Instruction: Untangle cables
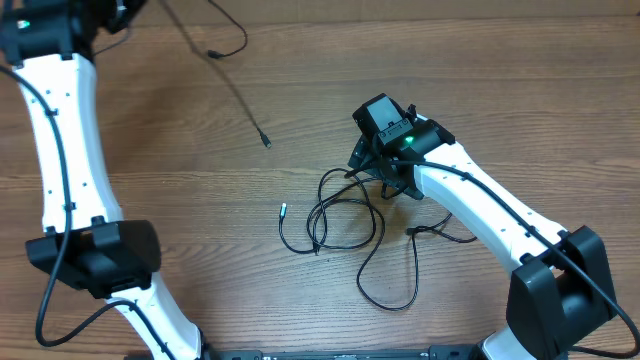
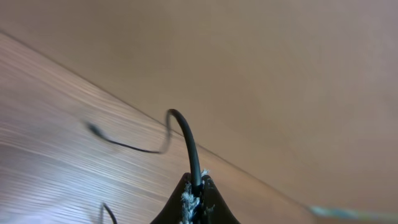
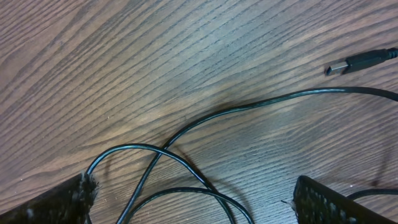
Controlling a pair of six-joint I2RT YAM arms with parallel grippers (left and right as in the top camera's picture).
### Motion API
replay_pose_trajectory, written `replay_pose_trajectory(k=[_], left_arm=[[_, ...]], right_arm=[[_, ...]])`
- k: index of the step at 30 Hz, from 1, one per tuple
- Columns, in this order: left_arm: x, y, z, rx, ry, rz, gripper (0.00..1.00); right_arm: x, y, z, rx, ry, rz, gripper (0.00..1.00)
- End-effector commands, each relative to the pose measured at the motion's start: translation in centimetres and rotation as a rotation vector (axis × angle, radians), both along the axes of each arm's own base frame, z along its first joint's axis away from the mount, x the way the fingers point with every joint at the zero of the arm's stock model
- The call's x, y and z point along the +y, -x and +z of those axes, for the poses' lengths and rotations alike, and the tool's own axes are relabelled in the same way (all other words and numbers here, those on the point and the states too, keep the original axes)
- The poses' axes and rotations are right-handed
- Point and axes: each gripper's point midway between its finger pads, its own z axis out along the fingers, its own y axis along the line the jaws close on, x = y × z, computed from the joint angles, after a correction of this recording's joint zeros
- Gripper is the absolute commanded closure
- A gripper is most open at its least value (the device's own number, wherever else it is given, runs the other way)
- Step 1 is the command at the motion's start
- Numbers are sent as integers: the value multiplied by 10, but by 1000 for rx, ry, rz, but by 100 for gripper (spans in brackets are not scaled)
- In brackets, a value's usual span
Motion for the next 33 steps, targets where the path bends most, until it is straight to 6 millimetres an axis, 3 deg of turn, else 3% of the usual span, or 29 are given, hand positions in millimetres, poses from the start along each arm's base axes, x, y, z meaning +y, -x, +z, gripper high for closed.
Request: replay_pose_trajectory(k=[1,2,3,4,6,7,8,9,14,20,27,29,33], left_arm=[[73,8,-3,4,-166,141,96],[109,18,-11,43,-237,215,96],[128,25,-15,71,-277,259,96],[167,43,-27,147,-354,365,94],[197,61,-39,220,-389,454,75],[207,69,-47,249,-383,473,48],[214,75,-54,271,-366,483,14],[218,78,-62,289,-345,487,0],[214,87,-109,373,-232,416,0],[182,99,-165,504,-118,312,0],[152,117,-222,656,-115,230,7],[152,128,-247,737,-153,259,6],[162,145,-275,831,-222,323,0]], right_arm=[[1,-1,8,-22,-12,2,0],[1,-1,8,-22,-12,2,0],[1,-1,8,-22,-12,2,0],[1,-1,8,-22,-12,2,0],[1,-1,8,-22,-12,2,0],[1,-1,8,-22,-12,2,0],[1,-1,8,-22,-12,2,0],[1,-1,8,-23,-12,2,0],[1,-1,8,-22,-12,2,0],[1,-1,8,-22,-12,2,0],[1,-1,8,-22,-12,2,0],[1,-1,8,-22,-12,2,0],[1,-1,8,-22,-12,2,0]])
